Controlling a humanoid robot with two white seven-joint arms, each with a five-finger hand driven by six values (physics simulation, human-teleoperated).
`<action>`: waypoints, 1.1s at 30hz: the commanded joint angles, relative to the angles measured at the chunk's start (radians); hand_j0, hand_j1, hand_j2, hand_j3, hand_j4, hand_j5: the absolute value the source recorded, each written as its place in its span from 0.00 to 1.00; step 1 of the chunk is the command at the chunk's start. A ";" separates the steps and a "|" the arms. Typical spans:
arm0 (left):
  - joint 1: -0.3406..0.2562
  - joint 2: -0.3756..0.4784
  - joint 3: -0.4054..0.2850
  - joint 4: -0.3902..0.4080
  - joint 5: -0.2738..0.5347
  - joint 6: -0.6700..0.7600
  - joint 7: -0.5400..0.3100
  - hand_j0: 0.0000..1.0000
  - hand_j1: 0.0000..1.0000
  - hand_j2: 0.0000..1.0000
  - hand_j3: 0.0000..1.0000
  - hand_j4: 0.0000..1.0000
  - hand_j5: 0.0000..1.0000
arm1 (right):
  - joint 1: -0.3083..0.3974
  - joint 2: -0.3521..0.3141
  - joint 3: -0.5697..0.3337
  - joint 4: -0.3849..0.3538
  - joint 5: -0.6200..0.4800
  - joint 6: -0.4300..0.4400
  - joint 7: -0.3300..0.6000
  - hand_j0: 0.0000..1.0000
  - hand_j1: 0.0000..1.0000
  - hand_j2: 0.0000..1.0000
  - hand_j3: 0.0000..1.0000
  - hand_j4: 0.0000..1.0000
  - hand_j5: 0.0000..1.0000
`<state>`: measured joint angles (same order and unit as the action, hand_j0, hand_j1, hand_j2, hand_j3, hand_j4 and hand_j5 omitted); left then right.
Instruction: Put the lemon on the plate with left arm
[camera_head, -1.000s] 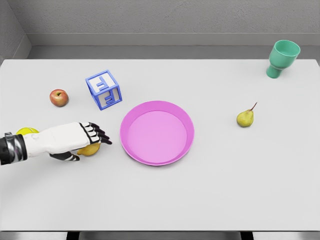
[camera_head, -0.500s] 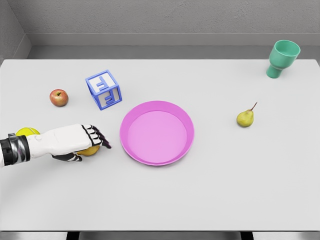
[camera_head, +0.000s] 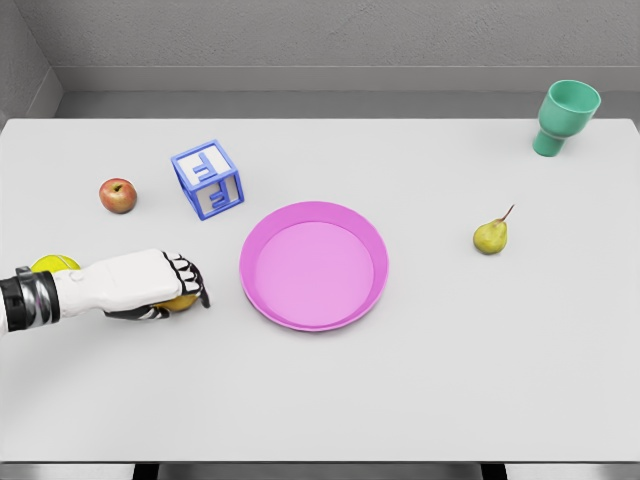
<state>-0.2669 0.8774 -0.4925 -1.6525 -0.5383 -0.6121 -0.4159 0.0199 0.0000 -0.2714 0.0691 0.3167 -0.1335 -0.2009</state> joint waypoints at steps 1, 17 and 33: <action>0.000 0.000 0.000 -0.001 0.005 0.001 -0.007 0.56 0.56 0.56 0.56 0.56 0.56 | 0.000 0.000 0.000 0.000 0.001 0.000 0.000 1.00 1.00 1.00 1.00 1.00 1.00; -0.011 0.000 0.003 -0.024 0.014 0.001 -0.007 0.55 0.55 0.55 0.55 0.55 0.55 | 0.000 0.000 0.000 0.000 0.001 0.000 0.000 1.00 1.00 1.00 1.00 1.00 1.00; -0.069 -0.038 0.003 -0.055 0.018 0.001 -0.012 0.55 0.55 0.55 0.55 0.55 0.55 | 0.000 0.000 0.000 0.000 -0.001 0.000 0.000 1.00 1.00 1.00 1.00 1.00 1.00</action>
<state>-0.3359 0.8523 -0.4894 -1.7057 -0.5262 -0.6129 -0.4281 0.0199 0.0000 -0.2714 0.0691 0.3169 -0.1335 -0.2009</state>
